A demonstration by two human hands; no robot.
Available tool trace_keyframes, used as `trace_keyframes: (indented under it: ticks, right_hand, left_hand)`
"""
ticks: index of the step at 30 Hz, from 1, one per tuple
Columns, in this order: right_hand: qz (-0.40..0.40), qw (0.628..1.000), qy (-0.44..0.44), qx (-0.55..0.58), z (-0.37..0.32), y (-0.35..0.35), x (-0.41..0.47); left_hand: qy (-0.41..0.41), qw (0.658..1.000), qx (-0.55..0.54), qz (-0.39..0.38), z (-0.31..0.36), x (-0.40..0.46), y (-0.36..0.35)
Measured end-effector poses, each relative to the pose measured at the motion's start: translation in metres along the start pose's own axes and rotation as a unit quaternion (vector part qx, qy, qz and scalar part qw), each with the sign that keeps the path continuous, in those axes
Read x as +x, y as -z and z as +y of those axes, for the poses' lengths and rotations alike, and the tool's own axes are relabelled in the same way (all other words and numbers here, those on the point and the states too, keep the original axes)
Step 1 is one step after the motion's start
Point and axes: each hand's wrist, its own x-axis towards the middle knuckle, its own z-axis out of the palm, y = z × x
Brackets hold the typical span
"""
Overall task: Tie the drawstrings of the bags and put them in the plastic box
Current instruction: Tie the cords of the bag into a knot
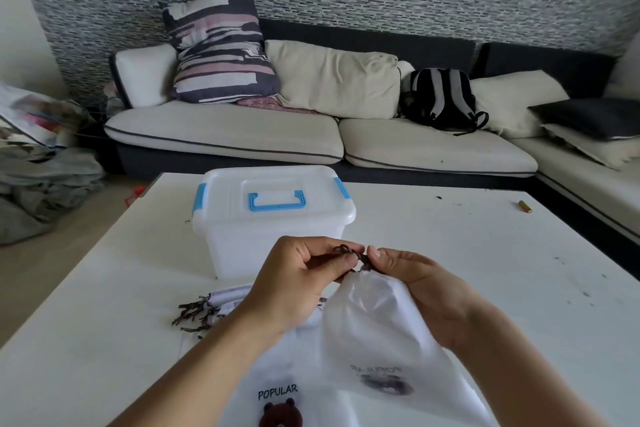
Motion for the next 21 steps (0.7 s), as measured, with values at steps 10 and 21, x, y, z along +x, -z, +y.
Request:
trace_keyframes:
  ticks: [10,21]
  right_hand:
    - [0.096,0.98,0.151,-0.089,-0.004,-0.012,0.002]
    - [0.148,0.929,0.149,-0.306,-0.007,-0.011,0.001]
  left_hand:
    - [0.042,0.999,-0.01,0.012,0.002,-0.002,-0.001]
    - [0.109,0.992,-0.017,0.063,-0.005,-0.007,-0.008]
